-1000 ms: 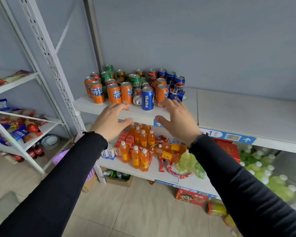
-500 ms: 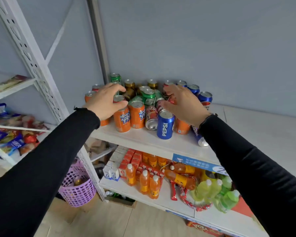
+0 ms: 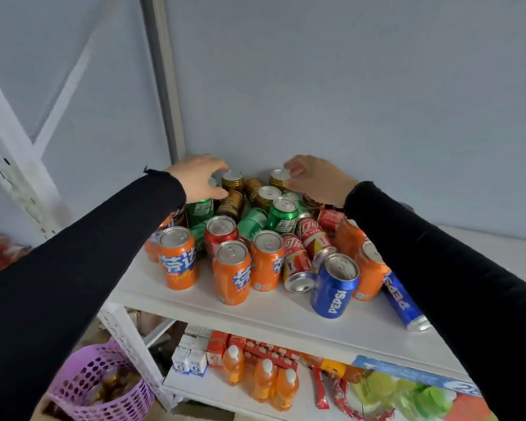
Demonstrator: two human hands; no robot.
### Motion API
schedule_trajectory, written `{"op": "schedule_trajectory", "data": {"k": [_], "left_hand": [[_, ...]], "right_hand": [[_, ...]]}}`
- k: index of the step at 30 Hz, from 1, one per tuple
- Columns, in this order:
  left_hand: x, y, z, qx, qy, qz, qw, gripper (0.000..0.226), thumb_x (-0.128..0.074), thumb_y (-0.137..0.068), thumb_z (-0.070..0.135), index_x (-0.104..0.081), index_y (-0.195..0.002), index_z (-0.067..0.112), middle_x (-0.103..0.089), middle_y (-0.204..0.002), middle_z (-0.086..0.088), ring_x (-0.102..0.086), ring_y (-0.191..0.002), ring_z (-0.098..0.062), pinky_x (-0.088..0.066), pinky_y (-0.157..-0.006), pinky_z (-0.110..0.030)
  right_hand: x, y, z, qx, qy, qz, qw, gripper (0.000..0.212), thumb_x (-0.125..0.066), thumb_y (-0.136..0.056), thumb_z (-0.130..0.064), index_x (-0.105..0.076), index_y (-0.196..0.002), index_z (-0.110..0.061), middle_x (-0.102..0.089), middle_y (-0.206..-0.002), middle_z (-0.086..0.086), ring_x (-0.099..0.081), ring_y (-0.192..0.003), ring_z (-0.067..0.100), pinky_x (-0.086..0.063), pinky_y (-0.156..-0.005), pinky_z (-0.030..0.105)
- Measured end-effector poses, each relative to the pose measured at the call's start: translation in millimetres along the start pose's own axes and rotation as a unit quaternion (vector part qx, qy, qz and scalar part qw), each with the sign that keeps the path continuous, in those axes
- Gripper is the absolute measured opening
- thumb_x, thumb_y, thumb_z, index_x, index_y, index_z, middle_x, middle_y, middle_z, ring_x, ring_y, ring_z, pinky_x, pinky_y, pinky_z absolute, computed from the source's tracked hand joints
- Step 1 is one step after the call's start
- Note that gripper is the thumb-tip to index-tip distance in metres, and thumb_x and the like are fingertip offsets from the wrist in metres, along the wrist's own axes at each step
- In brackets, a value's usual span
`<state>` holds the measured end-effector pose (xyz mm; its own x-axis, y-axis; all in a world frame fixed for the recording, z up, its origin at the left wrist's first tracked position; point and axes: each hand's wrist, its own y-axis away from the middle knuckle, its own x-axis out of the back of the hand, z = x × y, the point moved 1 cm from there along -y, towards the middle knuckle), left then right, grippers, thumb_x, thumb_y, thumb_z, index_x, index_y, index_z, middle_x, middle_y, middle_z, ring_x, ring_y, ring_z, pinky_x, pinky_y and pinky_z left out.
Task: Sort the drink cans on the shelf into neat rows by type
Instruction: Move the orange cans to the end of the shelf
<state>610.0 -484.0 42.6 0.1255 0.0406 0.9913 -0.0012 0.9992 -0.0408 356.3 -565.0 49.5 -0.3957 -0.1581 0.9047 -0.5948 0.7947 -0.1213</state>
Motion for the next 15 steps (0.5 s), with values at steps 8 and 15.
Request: {"op": "schedule_trajectory", "data": {"k": [8, 15], "left_hand": [[-22, -64, -11, -0.037, -0.084, -0.111, 0.990, 0.068, -0.064, -0.094, 0.046, -0.040, -0.152, 0.021, -0.050, -0.149, -0.008, -0.051, -0.130, -0.029, -0.043, -0.099, -0.033], [-39, -96, -10, -0.043, -0.116, -0.162, 0.979, 0.057, -0.068, -0.092, 0.041, -0.052, -0.140, 0.015, -0.059, -0.137, -0.010, -0.059, -0.118, -0.029, -0.047, -0.091, -0.032]], "right_hand": [[-31, -84, -3, -0.062, 0.026, -0.064, 0.996, 0.049, -0.063, -0.095, -0.033, -0.051, -0.140, -0.017, -0.059, -0.134, 0.007, -0.056, -0.121, 0.025, -0.042, -0.103, 0.033], [-65, -157, -5, -0.046, 0.157, -0.115, 0.980, 0.049, -0.066, -0.093, -0.024, -0.050, -0.139, -0.020, -0.058, -0.136, 0.008, -0.055, -0.119, 0.027, -0.044, -0.099, 0.034]]}}
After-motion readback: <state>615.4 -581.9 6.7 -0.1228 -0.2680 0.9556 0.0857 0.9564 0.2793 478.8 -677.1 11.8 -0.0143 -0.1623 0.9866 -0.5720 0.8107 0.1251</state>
